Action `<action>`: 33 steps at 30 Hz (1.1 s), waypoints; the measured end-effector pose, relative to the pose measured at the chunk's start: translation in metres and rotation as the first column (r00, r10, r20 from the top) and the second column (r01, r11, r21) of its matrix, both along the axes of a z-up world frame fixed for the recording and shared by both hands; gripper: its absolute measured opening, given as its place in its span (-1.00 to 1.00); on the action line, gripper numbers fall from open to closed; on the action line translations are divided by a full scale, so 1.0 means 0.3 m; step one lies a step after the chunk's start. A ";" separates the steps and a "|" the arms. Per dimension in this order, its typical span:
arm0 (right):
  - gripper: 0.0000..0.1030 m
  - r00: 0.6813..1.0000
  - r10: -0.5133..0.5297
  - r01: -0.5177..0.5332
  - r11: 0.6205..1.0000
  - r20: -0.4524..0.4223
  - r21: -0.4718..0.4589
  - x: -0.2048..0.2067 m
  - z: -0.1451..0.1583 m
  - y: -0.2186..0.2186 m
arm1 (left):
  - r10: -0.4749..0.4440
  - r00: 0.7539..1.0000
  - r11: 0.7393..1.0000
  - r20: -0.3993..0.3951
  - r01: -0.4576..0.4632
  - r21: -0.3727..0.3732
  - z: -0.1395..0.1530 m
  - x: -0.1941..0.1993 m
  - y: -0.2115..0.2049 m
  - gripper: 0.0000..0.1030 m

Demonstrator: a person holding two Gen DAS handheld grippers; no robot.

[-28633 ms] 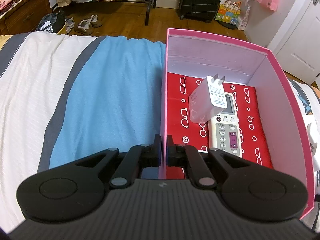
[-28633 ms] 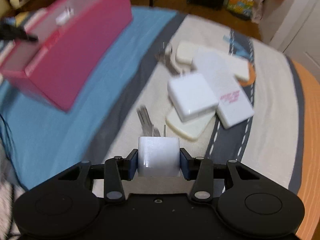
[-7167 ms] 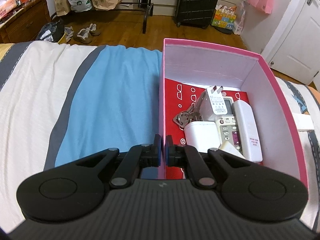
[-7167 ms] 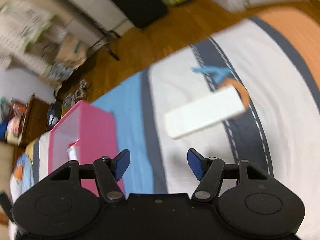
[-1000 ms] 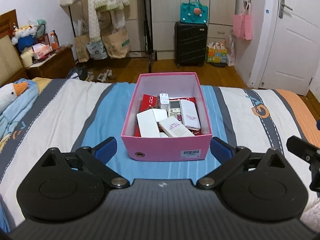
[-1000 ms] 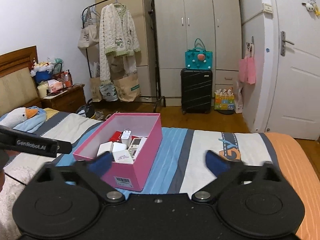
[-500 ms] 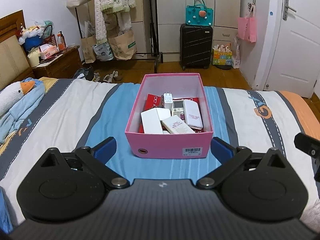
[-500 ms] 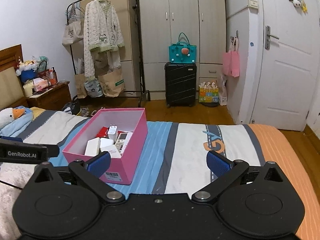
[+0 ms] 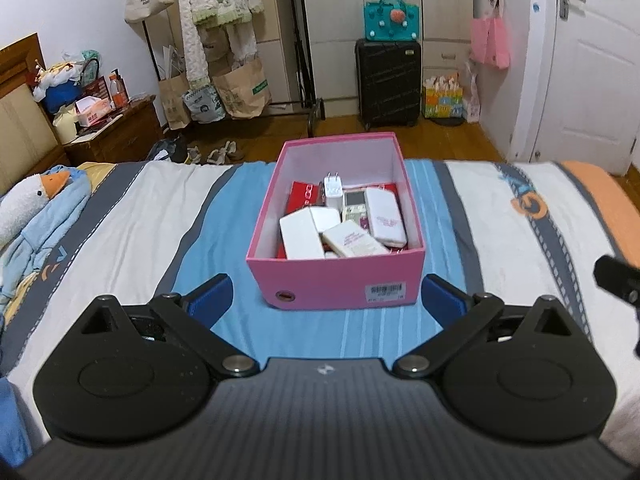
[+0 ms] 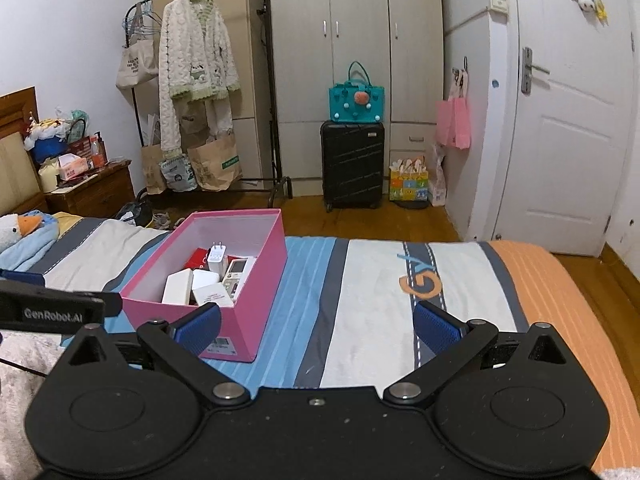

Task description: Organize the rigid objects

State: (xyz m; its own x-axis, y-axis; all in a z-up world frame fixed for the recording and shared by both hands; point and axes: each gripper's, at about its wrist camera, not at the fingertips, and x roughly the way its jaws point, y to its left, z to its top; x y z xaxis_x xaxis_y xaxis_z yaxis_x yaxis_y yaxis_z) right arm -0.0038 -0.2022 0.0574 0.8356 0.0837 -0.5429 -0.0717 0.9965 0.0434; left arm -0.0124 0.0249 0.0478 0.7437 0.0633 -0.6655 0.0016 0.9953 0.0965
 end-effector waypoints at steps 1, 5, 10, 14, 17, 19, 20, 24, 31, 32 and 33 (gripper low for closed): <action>1.00 1.000 -0.003 0.003 1.000 -0.003 0.003 0.000 -0.002 -0.003 | 0.001 1.000 1.000 -0.004 -0.001 0.004 -0.004 0.002 0.000 0.98; 1.00 1.000 -0.005 0.005 1.000 -0.012 -0.010 0.008 -0.010 -0.003 | 0.001 1.000 1.000 -0.012 -0.001 -0.001 -0.015 0.009 0.007 0.98; 1.00 1.000 0.000 0.000 1.000 -0.011 -0.007 0.008 -0.016 0.002 | 0.009 1.000 1.000 -0.014 -0.009 0.004 -0.026 0.013 0.013 0.98; 1.00 1.000 -0.001 0.001 1.000 -0.005 -0.012 0.001 -0.018 0.006 | 0.012 1.000 1.000 -0.002 -0.012 0.001 -0.027 0.010 0.016 0.98; 1.00 1.000 -0.005 0.005 1.000 0.000 -0.018 -0.003 -0.017 0.009 | 0.018 1.000 1.000 0.016 -0.018 -0.008 -0.029 0.004 0.015 0.98; 1.00 1.000 -0.009 0.010 0.999 0.006 -0.031 -0.007 -0.015 0.014 | 0.018 1.000 1.000 0.025 -0.018 -0.004 -0.031 0.000 0.011 0.98; 1.00 1.000 -0.013 0.013 0.999 0.010 -0.039 -0.010 -0.016 0.017 | 0.008 1.000 1.000 0.023 -0.008 0.006 -0.032 0.000 0.007 0.98; 1.00 1.000 -0.021 0.022 0.999 0.013 -0.048 -0.019 -0.018 0.024 | 0.006 1.000 1.000 0.022 -0.006 0.010 -0.029 -0.002 0.008 0.98; 1.00 0.999 -0.035 0.035 0.998 0.007 -0.055 -0.022 -0.018 0.029 | 0.011 1.000 1.000 0.014 -0.011 -0.005 -0.027 -0.008 0.021 0.98; 1.00 0.999 -0.038 0.038 0.998 0.005 -0.055 -0.021 -0.018 0.030 | 0.012 1.000 1.000 0.012 -0.012 -0.008 -0.028 -0.008 0.023 0.98; 1.00 0.999 -0.043 0.043 0.997 0.004 -0.057 -0.021 -0.019 0.029 | 0.013 1.000 1.000 0.009 -0.013 -0.013 -0.029 -0.007 0.025 0.98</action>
